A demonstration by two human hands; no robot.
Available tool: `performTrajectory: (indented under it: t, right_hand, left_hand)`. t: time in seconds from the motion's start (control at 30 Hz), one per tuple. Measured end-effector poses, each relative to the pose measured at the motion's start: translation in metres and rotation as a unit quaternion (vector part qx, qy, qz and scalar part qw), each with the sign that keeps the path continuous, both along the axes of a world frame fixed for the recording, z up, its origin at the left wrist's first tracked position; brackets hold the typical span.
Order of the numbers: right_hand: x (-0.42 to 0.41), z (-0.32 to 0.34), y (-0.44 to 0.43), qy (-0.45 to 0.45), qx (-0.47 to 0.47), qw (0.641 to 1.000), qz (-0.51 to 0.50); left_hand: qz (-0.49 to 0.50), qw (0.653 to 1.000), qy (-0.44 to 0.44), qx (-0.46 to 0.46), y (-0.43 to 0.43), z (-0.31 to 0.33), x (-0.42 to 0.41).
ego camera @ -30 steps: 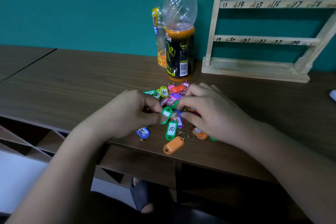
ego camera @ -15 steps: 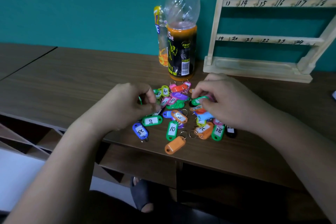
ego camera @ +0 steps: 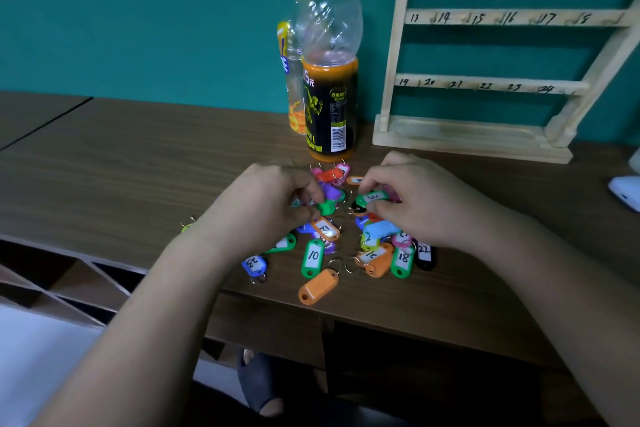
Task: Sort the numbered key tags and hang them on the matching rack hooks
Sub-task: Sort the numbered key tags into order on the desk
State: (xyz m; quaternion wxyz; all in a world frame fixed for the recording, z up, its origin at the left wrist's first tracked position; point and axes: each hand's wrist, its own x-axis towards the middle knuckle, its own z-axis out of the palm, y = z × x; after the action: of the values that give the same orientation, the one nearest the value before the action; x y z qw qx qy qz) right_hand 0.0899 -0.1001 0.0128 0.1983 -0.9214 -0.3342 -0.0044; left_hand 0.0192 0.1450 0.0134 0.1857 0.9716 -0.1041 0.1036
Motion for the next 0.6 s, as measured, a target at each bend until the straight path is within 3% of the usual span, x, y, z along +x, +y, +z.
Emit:
performTrajectory:
  t: [0.37,0.6]
  right_hand:
    - [0.007,0.009,-0.016,-0.045,0.071,0.995,-0.047]
    - [0.008,0.002,-0.019,-0.087,0.063,0.993,-0.053]
  left_hand:
    - [-0.004,0.999,-0.048,-0.019,-0.014,-0.003,0.006]
    - [-0.035,0.998,-0.058,-0.008,-0.043,-0.008,0.020]
